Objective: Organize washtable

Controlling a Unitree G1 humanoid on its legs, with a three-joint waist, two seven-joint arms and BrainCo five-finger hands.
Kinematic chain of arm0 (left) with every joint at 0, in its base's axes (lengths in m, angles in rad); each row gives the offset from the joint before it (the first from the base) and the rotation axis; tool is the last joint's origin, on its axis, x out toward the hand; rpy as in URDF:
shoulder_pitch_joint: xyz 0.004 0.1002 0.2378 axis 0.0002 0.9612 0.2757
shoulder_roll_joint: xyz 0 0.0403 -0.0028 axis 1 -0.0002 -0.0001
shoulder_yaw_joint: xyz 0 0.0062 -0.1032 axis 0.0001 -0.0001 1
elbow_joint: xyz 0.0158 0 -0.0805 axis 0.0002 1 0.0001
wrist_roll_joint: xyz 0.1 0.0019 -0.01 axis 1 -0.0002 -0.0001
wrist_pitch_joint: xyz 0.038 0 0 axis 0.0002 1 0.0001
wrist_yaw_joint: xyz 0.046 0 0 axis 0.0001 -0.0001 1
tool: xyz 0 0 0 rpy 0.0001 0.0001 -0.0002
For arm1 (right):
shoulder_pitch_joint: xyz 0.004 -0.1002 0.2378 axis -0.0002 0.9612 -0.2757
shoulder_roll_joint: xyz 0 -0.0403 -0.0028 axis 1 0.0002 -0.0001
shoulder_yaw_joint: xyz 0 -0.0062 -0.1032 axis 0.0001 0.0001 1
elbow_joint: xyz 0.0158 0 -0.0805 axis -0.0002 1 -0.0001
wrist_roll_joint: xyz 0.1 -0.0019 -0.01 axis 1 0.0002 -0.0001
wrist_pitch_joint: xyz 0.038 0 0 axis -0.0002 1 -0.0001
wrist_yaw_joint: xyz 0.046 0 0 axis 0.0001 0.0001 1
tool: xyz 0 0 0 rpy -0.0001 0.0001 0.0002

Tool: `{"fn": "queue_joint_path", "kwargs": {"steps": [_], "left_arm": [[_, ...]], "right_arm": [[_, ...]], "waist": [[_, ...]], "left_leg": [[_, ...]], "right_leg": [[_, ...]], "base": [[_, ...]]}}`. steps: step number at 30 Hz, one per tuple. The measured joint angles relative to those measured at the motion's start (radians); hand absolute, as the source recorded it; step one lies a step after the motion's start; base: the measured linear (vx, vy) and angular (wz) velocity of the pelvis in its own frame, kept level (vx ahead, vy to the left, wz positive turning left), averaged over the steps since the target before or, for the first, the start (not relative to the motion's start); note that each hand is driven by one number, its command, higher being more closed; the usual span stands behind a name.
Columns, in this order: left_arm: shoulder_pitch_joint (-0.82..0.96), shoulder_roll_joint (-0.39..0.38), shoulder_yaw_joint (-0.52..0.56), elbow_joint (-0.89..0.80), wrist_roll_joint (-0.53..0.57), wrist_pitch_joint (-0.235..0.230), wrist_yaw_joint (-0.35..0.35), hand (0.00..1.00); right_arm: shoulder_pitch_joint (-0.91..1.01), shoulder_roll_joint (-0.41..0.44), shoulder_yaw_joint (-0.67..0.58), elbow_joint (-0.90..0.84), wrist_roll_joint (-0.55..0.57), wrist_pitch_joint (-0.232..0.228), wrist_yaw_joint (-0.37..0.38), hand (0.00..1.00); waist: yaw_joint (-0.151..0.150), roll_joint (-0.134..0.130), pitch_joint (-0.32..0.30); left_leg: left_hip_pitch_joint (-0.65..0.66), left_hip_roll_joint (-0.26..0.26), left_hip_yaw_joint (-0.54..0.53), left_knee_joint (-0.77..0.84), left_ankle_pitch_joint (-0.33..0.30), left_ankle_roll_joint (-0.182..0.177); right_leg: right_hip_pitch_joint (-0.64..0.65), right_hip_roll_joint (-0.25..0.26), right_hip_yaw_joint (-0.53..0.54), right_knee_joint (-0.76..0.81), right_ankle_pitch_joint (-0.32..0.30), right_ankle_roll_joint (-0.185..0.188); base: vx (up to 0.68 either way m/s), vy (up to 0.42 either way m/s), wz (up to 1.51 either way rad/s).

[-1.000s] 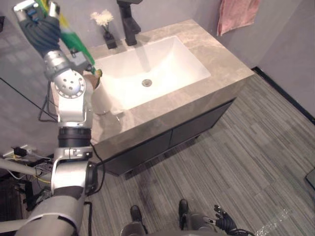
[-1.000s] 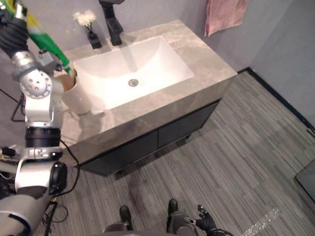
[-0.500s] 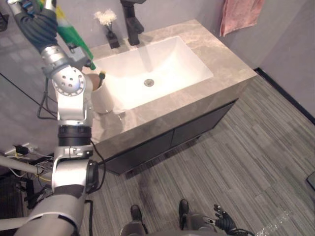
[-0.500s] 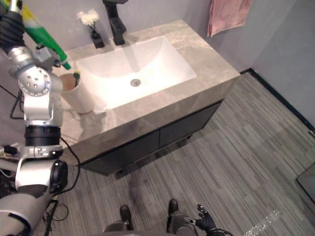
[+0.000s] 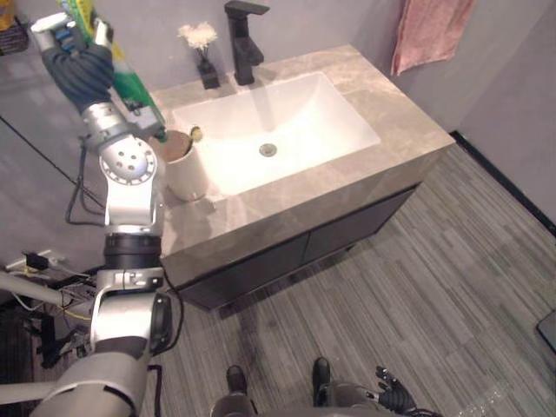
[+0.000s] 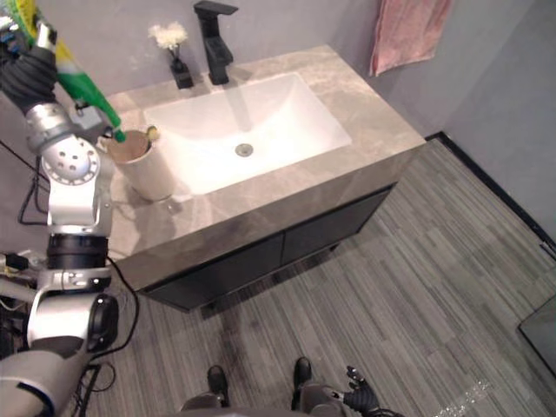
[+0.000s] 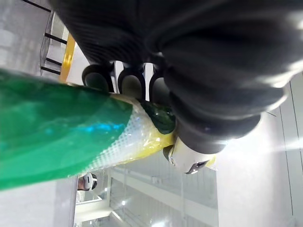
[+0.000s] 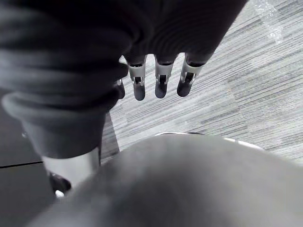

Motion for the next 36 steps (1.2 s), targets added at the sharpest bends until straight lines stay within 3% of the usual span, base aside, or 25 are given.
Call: {"fn": "queue_joint_path", "kwargs": {"steps": [36], "left_arm": [[0.000, 0.000, -0.021, -0.007, -0.005, 0.000, 0.000, 1.00]], "right_arm": [[0.011, 0.025, 0.003, -0.034, 0.001, 0.000, -0.003, 0.00]], "waist": [[-0.001, -0.044, -0.011]], "left_leg": [[-0.039, 0.013, -0.001, 0.016, 0.001, 0.000]], "right_leg": [[-0.008, 0.013, 0.001, -0.049, 0.034, -0.002]], "base": [[0.00, -0.001, -0.01]]}}
